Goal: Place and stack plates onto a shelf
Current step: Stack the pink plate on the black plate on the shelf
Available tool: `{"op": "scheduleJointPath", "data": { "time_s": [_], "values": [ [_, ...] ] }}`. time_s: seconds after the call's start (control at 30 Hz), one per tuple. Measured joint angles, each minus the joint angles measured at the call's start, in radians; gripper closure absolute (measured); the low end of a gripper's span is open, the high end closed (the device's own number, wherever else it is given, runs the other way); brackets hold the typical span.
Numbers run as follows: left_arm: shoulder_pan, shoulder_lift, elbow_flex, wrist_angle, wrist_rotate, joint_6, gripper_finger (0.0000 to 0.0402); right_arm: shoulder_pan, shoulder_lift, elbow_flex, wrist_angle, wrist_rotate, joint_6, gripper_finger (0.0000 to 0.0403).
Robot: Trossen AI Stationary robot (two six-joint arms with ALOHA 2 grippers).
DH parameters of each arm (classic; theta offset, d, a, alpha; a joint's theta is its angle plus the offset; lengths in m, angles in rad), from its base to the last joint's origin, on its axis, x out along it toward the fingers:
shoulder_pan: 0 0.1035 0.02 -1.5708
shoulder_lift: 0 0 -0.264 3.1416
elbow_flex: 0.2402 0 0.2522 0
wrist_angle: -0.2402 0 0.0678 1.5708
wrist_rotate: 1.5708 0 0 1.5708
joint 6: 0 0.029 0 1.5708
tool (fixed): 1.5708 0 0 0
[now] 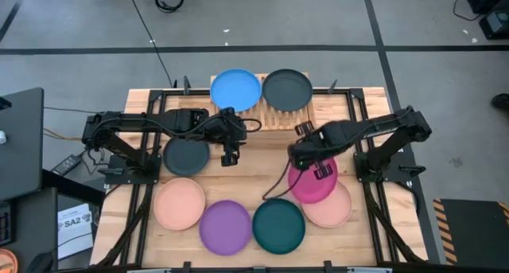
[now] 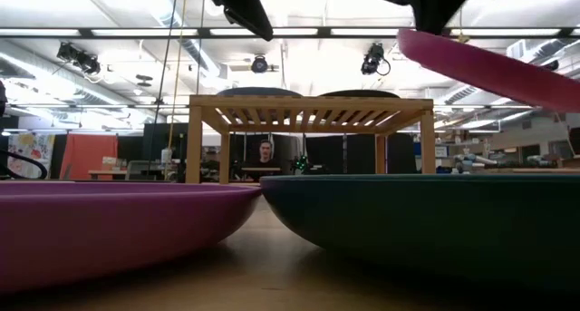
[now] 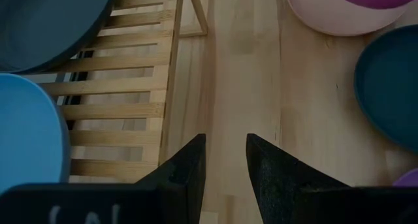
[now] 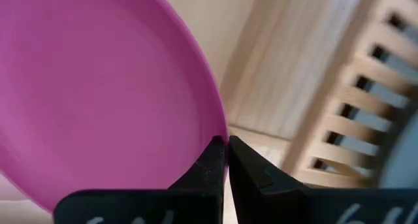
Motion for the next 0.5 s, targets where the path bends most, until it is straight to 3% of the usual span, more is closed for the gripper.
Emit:
{"op": "scheduleJointPath", "data": {
  "time_s": [0.5],
  "values": [
    [0.0,0.0,0.0,0.0,0.0,-0.001,0.0285,-0.297,0.0,0.319,-0.016,-0.007,-0.272,0.039]
  ]
}}
